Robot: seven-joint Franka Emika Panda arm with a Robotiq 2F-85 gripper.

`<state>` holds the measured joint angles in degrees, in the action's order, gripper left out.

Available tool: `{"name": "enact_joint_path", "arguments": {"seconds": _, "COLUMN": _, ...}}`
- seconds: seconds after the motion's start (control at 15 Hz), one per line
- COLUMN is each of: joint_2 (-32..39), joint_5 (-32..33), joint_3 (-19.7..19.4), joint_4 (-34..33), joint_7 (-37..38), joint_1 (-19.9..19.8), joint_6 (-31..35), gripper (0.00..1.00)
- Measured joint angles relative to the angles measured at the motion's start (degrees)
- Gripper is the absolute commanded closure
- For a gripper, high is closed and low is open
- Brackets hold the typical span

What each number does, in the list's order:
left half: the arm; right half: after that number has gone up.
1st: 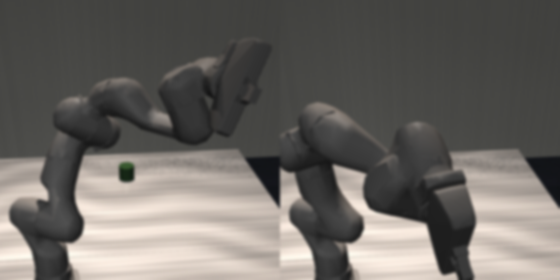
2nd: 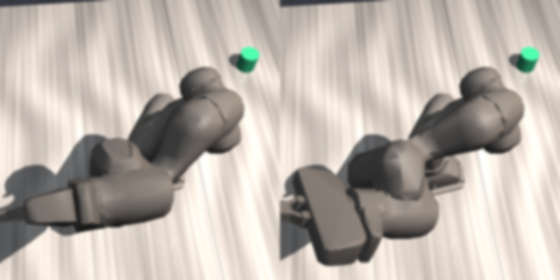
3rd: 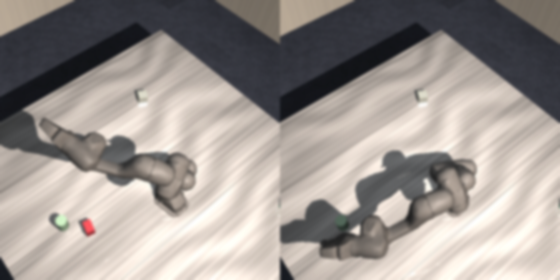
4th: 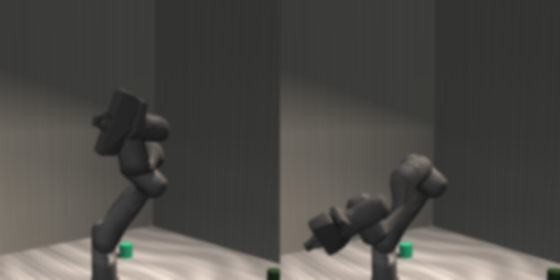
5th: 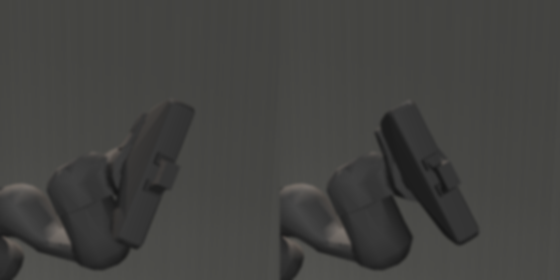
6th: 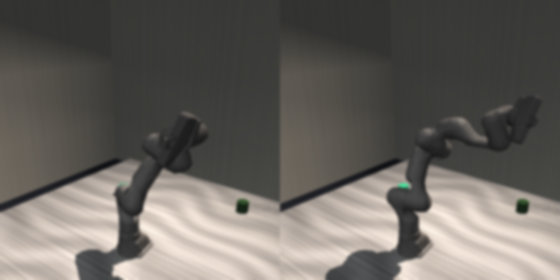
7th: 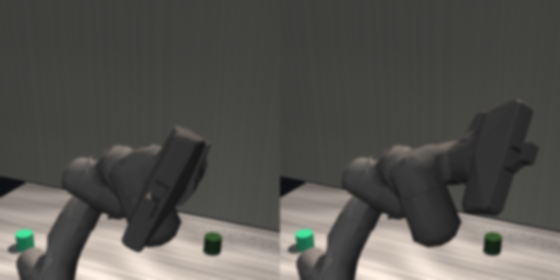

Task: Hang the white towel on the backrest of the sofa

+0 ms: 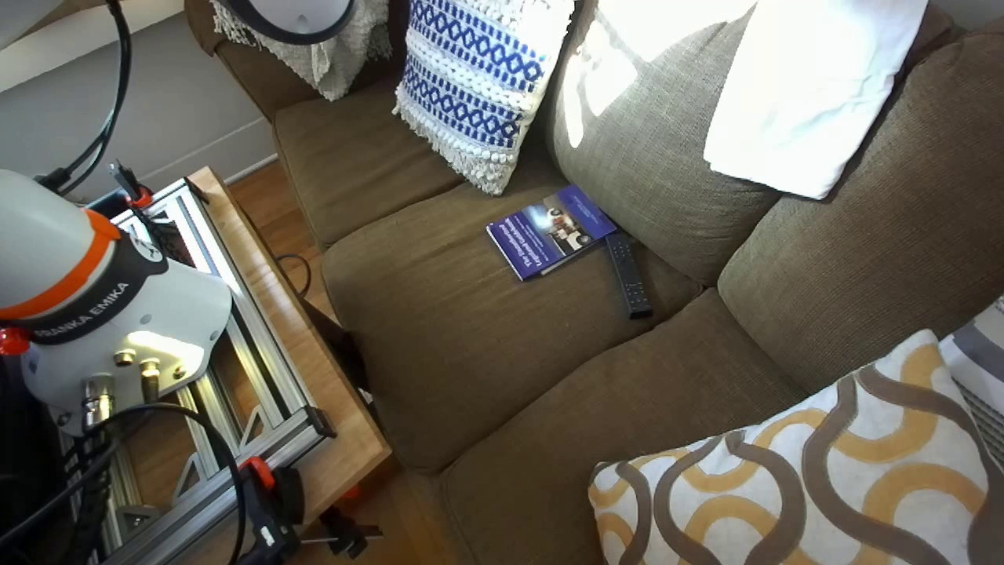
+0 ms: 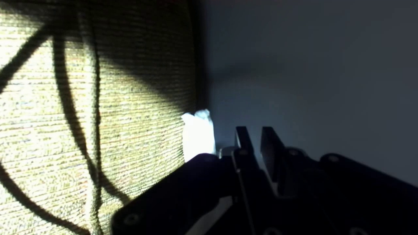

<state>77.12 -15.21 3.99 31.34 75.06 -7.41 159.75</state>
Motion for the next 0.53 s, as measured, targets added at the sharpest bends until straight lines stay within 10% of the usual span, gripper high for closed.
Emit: {"name": "enact_joint_path", "arguments": {"seconds": 0.53, "joint_2": -0.25, "joint_5": 0.09, "joint_3": 0.05, "joint_4": -2.55, "joint_7": 0.00, "joint_1": -0.01, "joint_6": 0.19, "gripper": 0.00}}
